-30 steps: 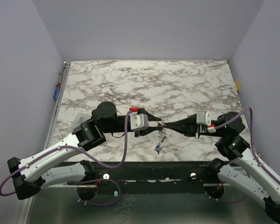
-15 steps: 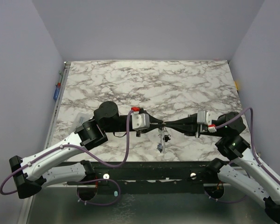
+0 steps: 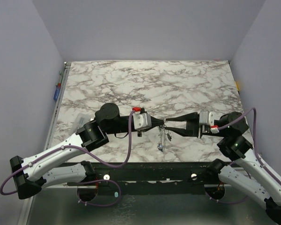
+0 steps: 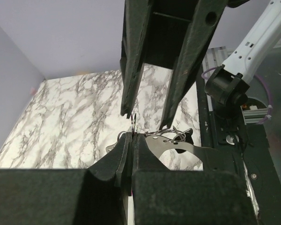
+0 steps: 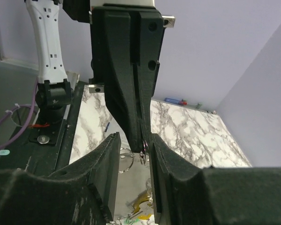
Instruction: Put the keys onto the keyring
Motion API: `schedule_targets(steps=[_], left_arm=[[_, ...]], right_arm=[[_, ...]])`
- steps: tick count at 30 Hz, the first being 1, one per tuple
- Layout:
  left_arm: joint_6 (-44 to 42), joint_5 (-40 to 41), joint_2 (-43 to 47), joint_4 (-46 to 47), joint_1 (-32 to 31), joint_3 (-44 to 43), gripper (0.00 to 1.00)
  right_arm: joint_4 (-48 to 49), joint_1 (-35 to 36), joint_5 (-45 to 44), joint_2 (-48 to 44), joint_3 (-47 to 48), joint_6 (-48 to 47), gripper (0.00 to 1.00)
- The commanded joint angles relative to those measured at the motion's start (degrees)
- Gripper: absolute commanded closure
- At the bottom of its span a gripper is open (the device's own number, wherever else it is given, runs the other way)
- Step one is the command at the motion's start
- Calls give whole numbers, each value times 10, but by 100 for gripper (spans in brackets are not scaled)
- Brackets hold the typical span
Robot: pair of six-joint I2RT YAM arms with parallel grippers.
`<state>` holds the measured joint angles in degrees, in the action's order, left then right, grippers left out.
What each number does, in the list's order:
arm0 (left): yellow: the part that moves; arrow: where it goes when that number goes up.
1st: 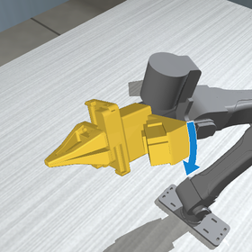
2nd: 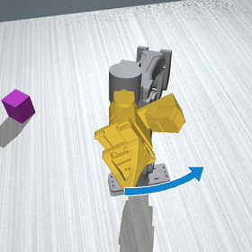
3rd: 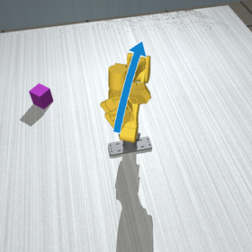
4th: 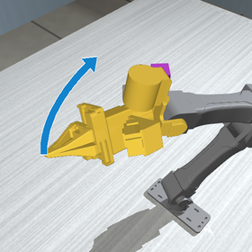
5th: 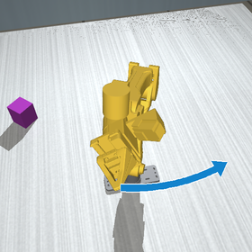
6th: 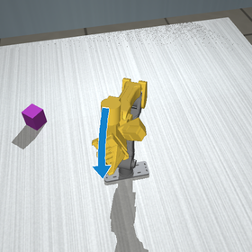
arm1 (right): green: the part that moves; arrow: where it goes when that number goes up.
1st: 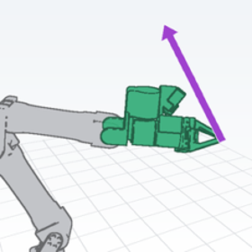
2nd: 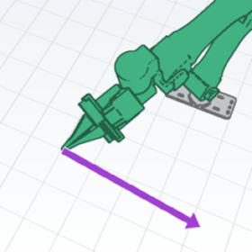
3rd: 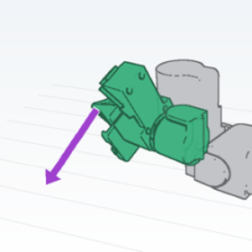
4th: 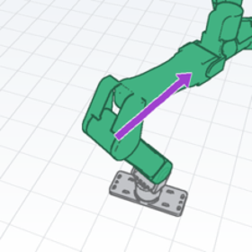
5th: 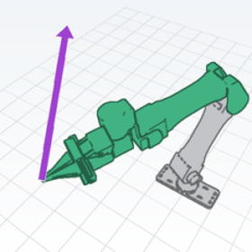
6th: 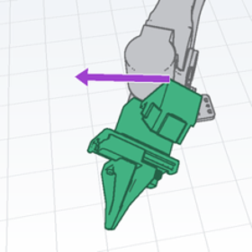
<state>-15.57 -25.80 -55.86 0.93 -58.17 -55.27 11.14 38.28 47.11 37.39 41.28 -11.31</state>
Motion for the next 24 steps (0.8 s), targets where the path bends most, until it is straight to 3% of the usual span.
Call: schedule_targets(steps=[1,6,14,24], left_arm=[[-14,39,6,15,-1,1,100],[-25,56,7,2,-1,1,100],[-62,60,-17,-56,-1,-17,100],[-106,44,-37,-106,-1,-35,100]], right_arm=[[-48,3,0,1,32,-27,59],[-178,4,-49,-2,72,-96,51],[-373,4,-111,22,150,-186,47],[-495,3,-117,83,228,-210,43]])
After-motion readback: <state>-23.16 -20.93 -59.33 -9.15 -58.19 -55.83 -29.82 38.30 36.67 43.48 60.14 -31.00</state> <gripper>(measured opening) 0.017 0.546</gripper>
